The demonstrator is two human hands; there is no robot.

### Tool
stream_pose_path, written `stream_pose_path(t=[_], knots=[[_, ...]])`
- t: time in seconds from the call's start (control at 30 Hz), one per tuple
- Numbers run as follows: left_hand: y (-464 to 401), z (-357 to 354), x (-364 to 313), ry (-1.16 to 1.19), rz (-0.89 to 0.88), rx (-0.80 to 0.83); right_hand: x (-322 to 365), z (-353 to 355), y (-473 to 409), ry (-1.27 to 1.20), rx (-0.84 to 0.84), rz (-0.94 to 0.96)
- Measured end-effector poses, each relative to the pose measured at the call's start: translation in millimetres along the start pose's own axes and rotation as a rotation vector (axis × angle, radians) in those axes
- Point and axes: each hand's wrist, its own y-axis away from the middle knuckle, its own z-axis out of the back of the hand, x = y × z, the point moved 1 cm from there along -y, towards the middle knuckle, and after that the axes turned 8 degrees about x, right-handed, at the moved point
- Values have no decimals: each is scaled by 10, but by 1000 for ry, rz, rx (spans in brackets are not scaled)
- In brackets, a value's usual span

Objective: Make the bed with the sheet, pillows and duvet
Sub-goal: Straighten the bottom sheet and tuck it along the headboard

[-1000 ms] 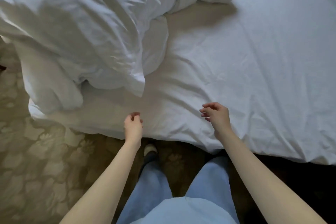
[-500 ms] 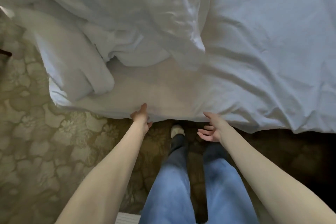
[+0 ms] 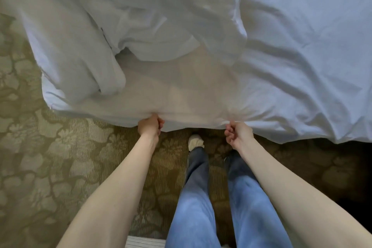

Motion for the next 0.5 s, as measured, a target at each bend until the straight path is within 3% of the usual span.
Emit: stream_pose_path(t=[0.13,0.27,0.5], knots=[[25,-27,21,76,55,53,30,-49,32,-24,-49,-1],[126,-153,-11,151,161,220,14,-65,23,46,48,-135],[101,-139,-112,27,113,193,54,56,-147,52,108,-109]])
